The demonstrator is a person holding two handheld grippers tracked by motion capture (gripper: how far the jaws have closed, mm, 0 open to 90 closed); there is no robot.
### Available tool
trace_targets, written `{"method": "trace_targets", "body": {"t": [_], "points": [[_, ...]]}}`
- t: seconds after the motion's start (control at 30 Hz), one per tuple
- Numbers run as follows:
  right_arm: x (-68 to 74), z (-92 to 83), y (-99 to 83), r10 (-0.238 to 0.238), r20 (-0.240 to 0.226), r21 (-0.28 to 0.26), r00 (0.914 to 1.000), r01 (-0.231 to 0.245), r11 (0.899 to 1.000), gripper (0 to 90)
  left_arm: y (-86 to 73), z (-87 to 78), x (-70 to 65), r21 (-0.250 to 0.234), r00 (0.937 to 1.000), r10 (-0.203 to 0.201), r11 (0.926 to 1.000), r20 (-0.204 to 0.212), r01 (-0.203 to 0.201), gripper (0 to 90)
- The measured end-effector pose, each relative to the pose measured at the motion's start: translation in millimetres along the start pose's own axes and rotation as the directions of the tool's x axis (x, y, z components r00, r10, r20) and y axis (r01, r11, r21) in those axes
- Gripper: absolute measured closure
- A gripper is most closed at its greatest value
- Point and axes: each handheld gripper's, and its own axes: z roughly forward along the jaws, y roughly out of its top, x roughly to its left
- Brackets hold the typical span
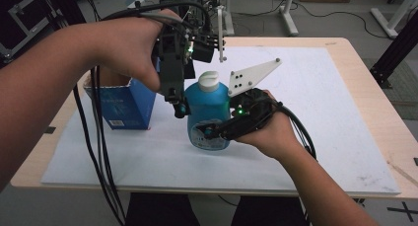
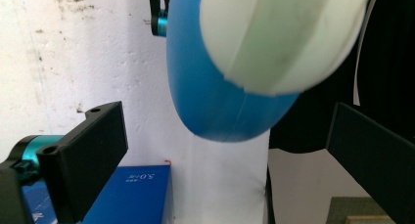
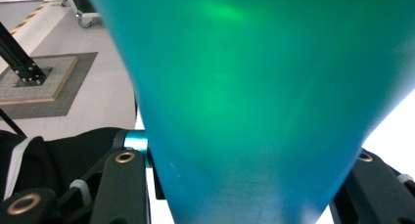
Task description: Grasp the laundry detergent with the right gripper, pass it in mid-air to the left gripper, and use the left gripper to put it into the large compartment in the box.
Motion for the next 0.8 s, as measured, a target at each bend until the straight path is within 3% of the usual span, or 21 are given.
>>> {"method": "trace_targets", "body": {"t": [0.37,0.8], "points": [[1.4,3.0,10.0,0.011,-0.034,-0.002,0.9993,-0.011,1.0,46.4,11.9,-0.5,-4.4,0.001,0.9999,-0.006,1.0,0.009,0.006,1.7],[2.5,2.2,17.8,0.005,-0.035,-0.02,0.9994,-0.006,1.0,46.3,18.2,2.8,-5.2,0.035,0.9997,-0.025,0.9991,0.003,0.025,1.8]]}}
